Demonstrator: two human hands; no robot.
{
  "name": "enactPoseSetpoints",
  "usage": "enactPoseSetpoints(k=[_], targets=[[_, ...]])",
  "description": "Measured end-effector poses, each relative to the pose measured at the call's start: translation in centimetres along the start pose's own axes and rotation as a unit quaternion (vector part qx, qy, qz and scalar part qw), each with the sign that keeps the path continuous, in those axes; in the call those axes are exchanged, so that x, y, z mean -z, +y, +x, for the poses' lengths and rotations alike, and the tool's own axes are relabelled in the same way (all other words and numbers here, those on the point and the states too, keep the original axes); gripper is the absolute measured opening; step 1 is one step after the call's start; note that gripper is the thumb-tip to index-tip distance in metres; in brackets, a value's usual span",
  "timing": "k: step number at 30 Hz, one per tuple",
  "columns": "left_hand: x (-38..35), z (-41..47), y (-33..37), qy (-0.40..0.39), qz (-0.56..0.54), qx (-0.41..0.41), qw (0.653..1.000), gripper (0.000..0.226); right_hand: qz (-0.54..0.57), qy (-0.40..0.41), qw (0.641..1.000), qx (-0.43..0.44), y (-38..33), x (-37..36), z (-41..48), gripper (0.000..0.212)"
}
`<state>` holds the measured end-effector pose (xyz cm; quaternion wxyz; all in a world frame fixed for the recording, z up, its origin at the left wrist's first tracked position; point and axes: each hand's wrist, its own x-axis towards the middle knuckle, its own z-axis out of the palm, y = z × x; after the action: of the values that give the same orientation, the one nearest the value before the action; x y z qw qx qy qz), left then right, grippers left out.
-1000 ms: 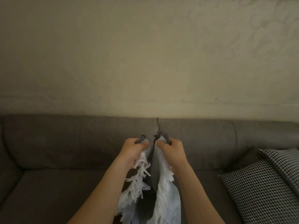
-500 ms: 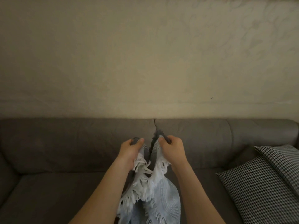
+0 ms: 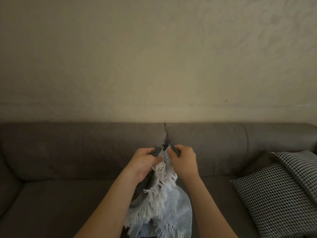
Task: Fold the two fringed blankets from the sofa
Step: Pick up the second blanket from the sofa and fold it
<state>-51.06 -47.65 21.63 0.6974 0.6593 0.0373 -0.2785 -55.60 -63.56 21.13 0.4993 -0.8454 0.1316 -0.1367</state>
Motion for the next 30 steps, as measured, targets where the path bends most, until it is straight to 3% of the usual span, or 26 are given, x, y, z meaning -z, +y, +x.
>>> enactPoseSetpoints(k=[5, 10, 14, 18, 22, 30], targets=[[0.0, -0.3, -0.3, 0.048, -0.053, 0.007, 0.997, 0.018, 0.019, -0.057, 0.998, -0.009, 0.1, -0.1, -0.4, 0.038], [0.1, -0.5, -0.5, 0.054, -0.080, 0.025, 0.995, 0.014, 0.054, -0.017, 0.997, -0.057, 0.0, -0.4, -1.1, 0.035], [-0.2, -0.9, -0.2, 0.048, -0.046, -0.002, 0.998, 0.010, -0.011, 0.001, 1.000, -0.013, -0.4, -0.7, -1.3, 0.026], [-0.2, -1.2, 0.6, 0.059, -0.002, -0.021, 0.998, 0.009, -0.040, -0.049, 0.997, 0.038, -1.0, -0.4, -1.1, 0.029], [-0.2, -1.4, 1.0, 0.066, -0.019, -0.014, 0.998, 0.011, 0.015, -0.039, 0.999, -0.028, -1.2, -0.2, -1.2, 0.014], [-0.6, -1.2, 0.9, 0.058, 0.067, -0.026, 0.996, 0.012, 0.004, 0.045, 0.993, -0.108, -1.5, 0.1, -1.2, 0.011]])
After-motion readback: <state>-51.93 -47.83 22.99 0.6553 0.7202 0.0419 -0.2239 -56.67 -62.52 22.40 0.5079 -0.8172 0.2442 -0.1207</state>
